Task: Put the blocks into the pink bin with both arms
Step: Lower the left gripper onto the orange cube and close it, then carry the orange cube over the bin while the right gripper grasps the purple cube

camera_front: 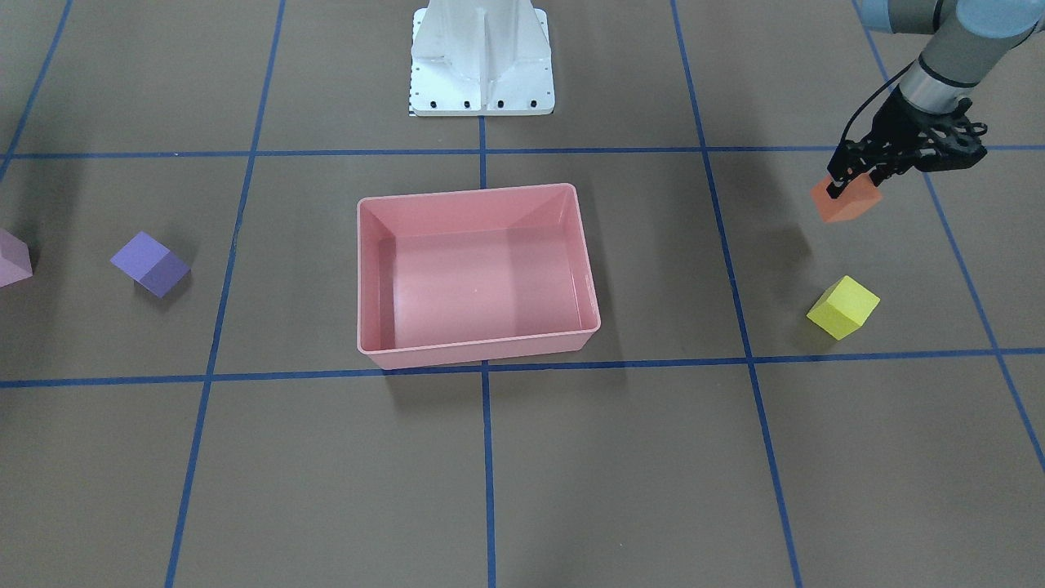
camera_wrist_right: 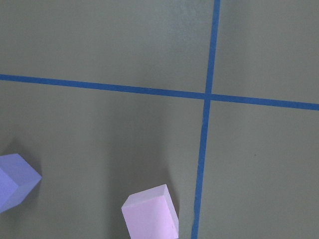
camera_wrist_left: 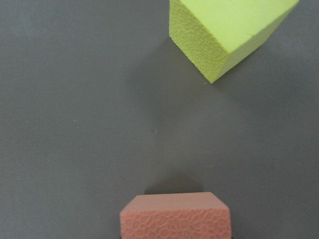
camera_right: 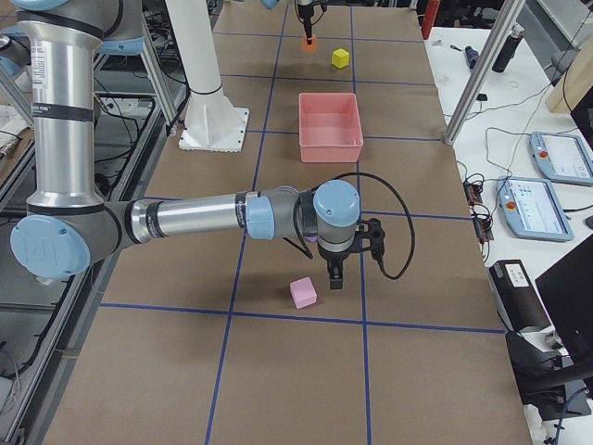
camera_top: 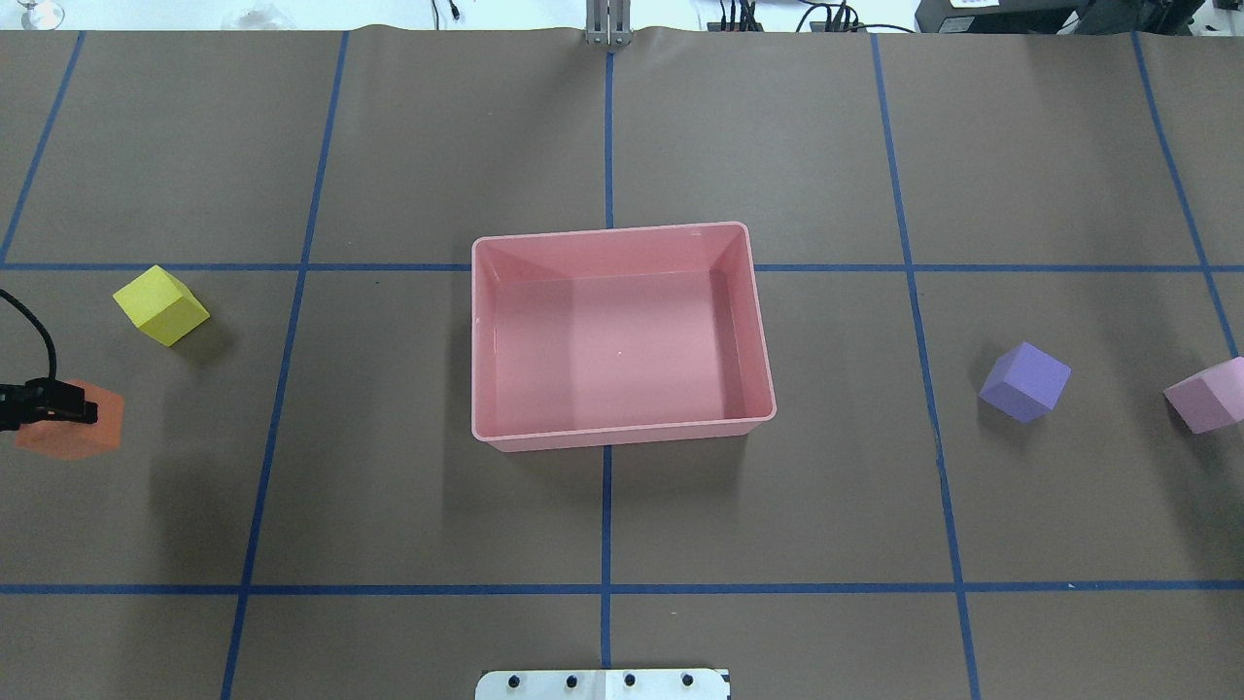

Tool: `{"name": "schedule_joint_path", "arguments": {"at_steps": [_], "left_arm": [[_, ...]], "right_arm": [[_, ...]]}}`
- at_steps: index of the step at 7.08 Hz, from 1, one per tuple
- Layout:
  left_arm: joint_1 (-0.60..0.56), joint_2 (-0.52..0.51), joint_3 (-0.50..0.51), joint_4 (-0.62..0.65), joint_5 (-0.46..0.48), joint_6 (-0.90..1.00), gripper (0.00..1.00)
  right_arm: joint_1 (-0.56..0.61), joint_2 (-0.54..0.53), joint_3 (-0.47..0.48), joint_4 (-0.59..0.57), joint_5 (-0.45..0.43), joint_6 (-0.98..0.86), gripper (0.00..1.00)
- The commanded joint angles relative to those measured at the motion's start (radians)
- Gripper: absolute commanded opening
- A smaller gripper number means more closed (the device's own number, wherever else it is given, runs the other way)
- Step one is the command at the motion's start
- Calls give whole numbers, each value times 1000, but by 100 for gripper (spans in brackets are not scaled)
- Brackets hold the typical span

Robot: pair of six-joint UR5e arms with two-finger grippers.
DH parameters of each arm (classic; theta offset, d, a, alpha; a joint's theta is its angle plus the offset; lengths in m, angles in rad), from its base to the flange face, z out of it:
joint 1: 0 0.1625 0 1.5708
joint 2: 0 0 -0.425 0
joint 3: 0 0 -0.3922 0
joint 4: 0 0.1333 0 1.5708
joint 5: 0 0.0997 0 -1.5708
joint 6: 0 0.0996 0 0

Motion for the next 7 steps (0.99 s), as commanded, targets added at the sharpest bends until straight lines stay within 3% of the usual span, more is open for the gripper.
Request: {"name": "schedule_joint_path", "arguments": {"at_steps": [1,2,3,5,7], "left_arm": [[-79,-3,-83,22,-93,-4,0],[-82,-29,-155,116,-93,-16,0],[-84,-118,-226,281,-93,-18,0],[-78,-416,-243,554,-93,-162,0],[-47,-689,-222,704,-90,-330,0]], "right_arm": [[-129,24,48,50,10,188,100],[-207,23,38,172,-4,318,100],[-281,23,38,251,-47,497,100],[-401,23,36,346,-114,792,100],[-494,23,36,429,-188,1067,100]]}}
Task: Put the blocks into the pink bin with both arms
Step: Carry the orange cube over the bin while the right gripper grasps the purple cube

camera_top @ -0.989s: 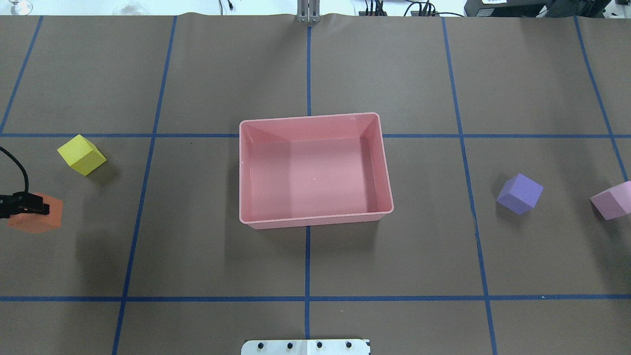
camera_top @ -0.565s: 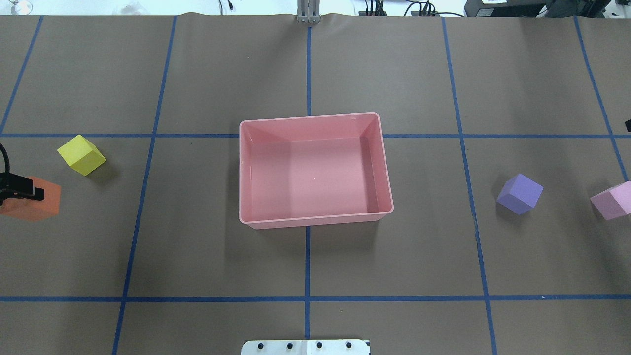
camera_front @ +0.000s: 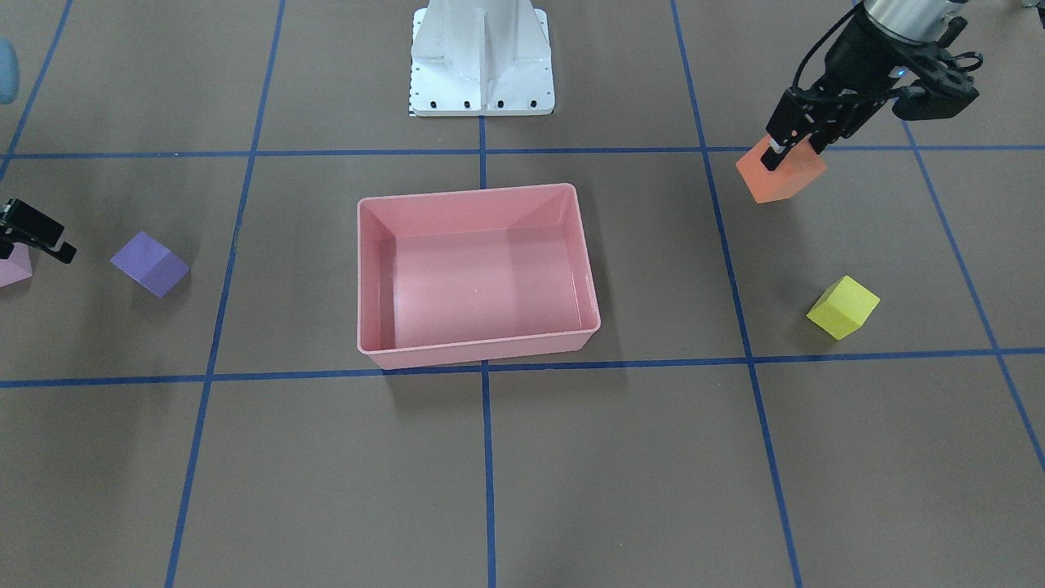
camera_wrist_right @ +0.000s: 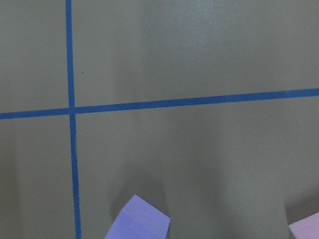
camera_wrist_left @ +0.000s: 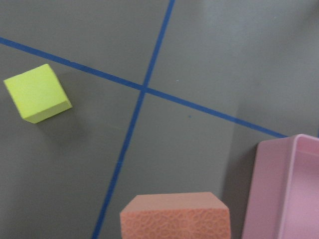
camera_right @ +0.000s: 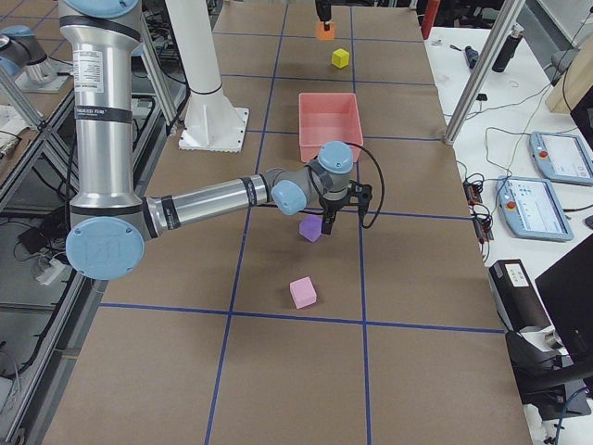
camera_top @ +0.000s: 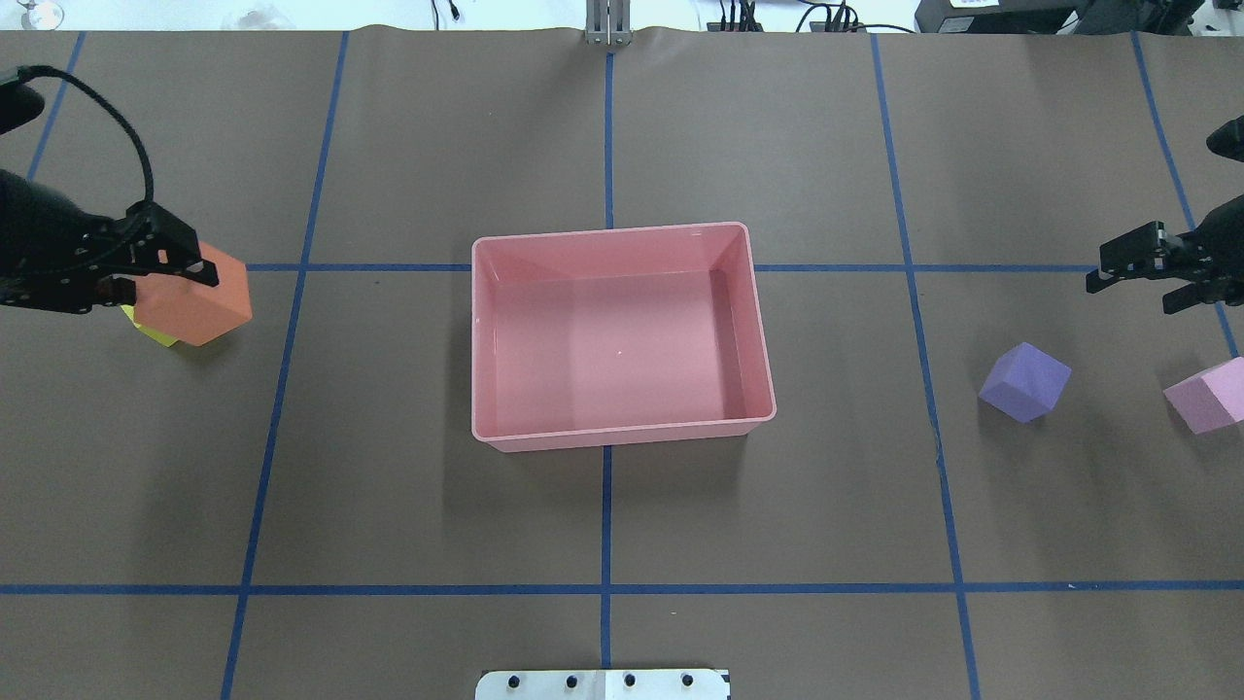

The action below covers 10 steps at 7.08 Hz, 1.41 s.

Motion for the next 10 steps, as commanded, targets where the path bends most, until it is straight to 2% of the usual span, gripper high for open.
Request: {"name": "schedule_joint_path", "arguments": {"at_steps": [1,2,4,7,9,10], "left_arm": [[78,-283,62,94,11,-166,0],[122,-381,112,96,51,-251,0],[214,-453,165,96,175,-267,0],[216,-510,232,94,177,-267,0],[236,-513,240,93,194,-267,0],[259,-513,242,93,234,-265,0]], "right_arm": [[-89,0,-11,60,-51,194,100],[-121,0,-32,61,-73,202,100],[-160,-6,-48,60,-75,205,100],[-217,-11,-72,60,-76,206,100],[-252,2,-106,61,-93,202,100],[-252,2,-109,61,-94,202,100]]}}
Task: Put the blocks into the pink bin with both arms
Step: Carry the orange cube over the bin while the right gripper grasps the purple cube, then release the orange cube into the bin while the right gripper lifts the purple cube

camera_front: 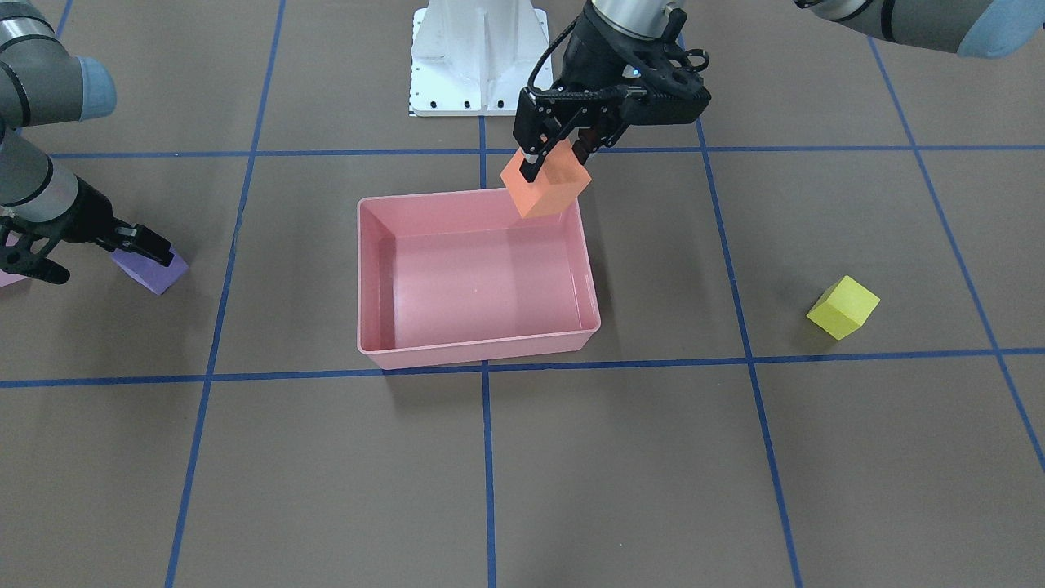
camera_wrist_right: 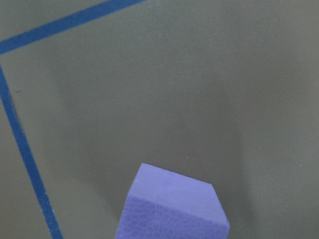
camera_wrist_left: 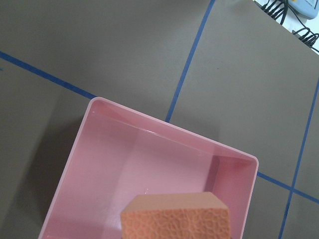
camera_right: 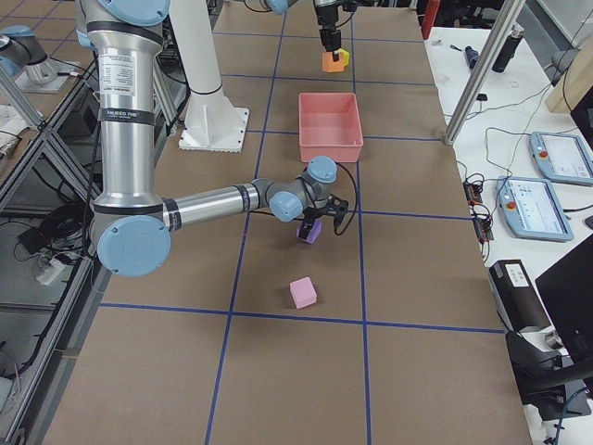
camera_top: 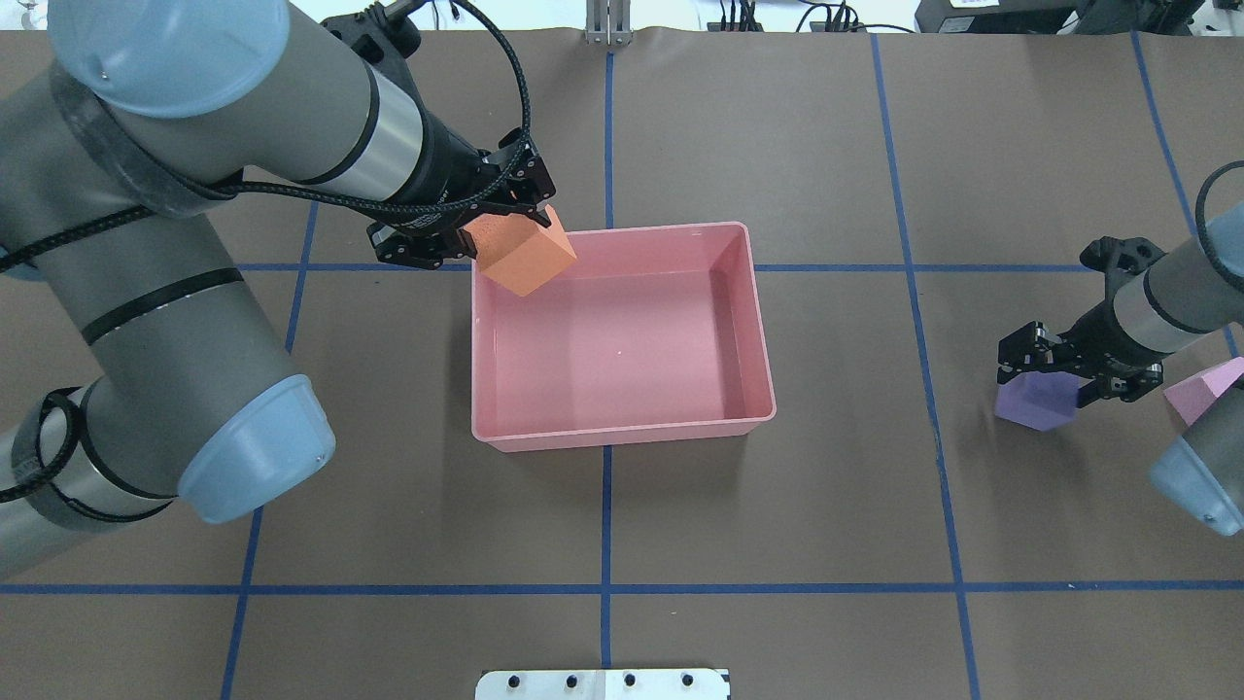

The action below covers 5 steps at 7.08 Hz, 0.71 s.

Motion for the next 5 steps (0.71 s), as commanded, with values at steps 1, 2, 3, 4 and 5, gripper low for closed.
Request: {"name": "schedule_joint_path", "arguments": {"at_steps": [1,2,3,4,5], "left_arm": [[34,-1,13,-5,41,0,0],[37,-1,13,-3,41,0,0],[41,0,13,-3,41,0,0],[51,-1,13,-3,41,-3,0],[63,-13,22,-6,49,-37,0]], "right_arm": [[-9,3,-9,0,-7,1,81],[-9,3,-10,0,-8,1,48],[-7,3,-6,0,-23,1,5],[-4,3,5,0,-22,-6,0],[12,3,31,0,-11,-6,0]]}}
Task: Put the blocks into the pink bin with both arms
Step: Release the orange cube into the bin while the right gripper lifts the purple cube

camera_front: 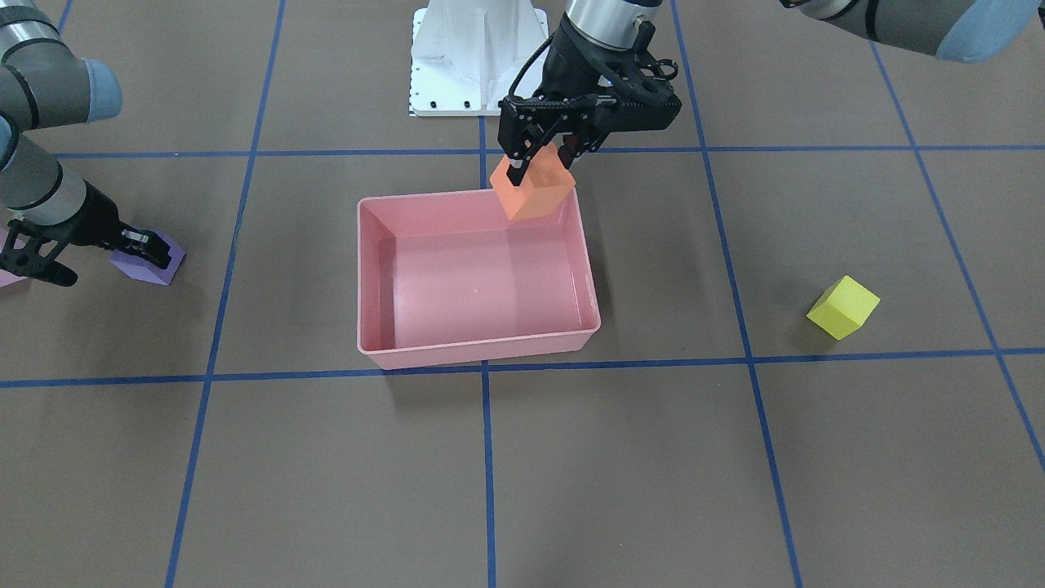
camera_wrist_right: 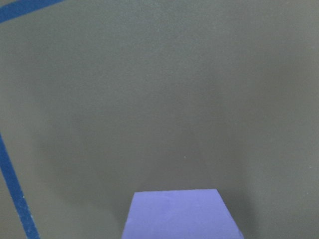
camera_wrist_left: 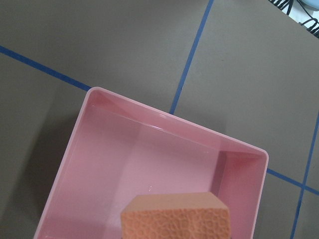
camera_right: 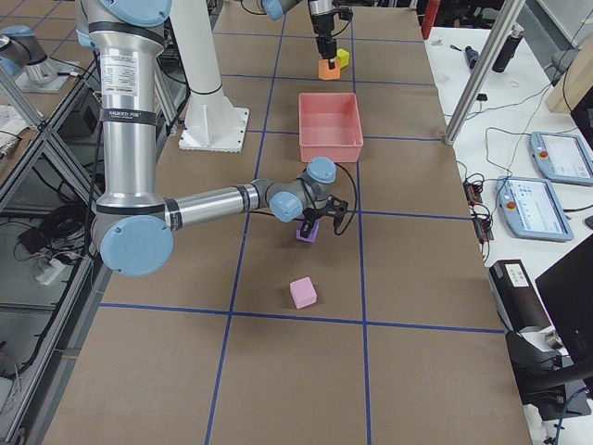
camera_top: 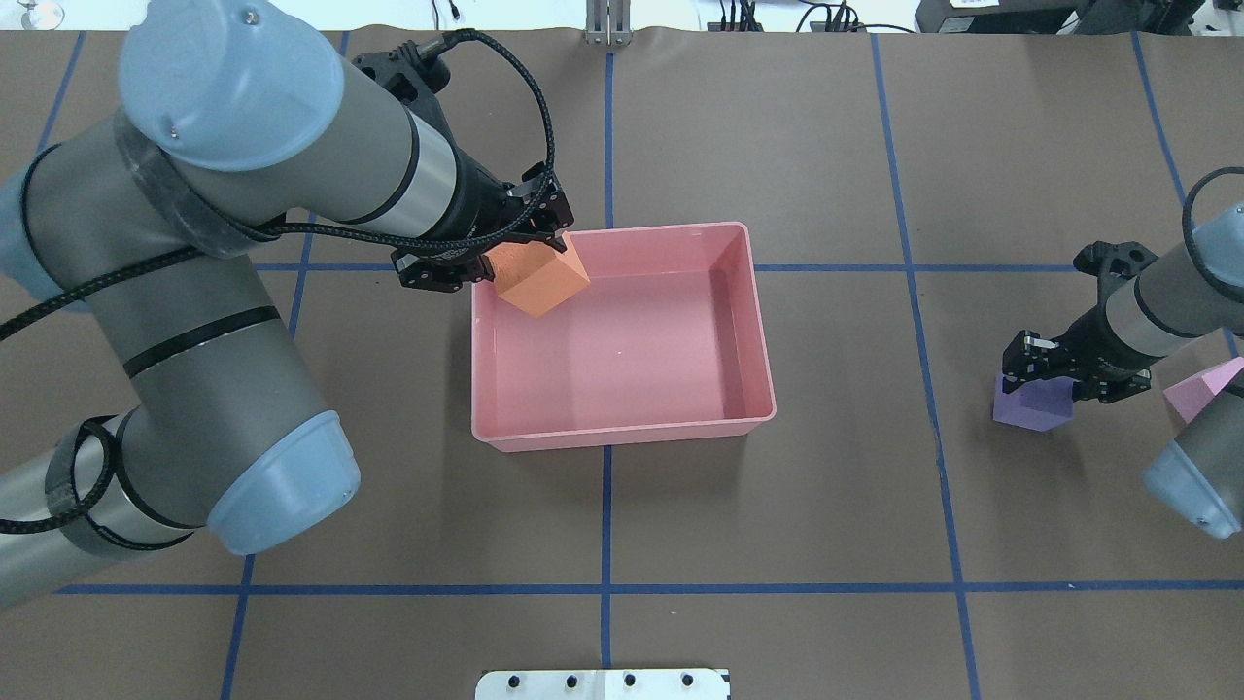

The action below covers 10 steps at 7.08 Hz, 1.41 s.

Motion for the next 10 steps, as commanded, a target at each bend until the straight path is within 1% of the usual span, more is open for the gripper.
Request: {"name": "schedule_joint_path", "arguments": {"at_steps": [1,2,3,4,5,6,7,9,10], "left_arm": [[54,-61,48,-2,58,-72,0],[110,-100,95,-5,131,-116,0],[144,-108,146,-61,185,-121,0],[149,-109,216,-135,208,-121,4],[151,-111,296,-198,208,-120,39],[172,-111,341,-203,211,-117,98],[203,-112,349,-202,266,-115,100],[201,-111,314,-192,267,-112,100],[182,-106,227,-109,262,-94,100]], "right_arm": [[62,2,36,0,22,-11,0],[122,2,37,0,66,-16,0],[194,17,36,11,114,-32,0],[272,28,36,27,175,-39,0],[344,43,34,43,247,-39,0],[398,54,36,46,295,-39,0],[432,80,33,43,323,-39,0],[451,138,34,40,372,-37,0],[451,194,33,34,398,-21,0]]}}
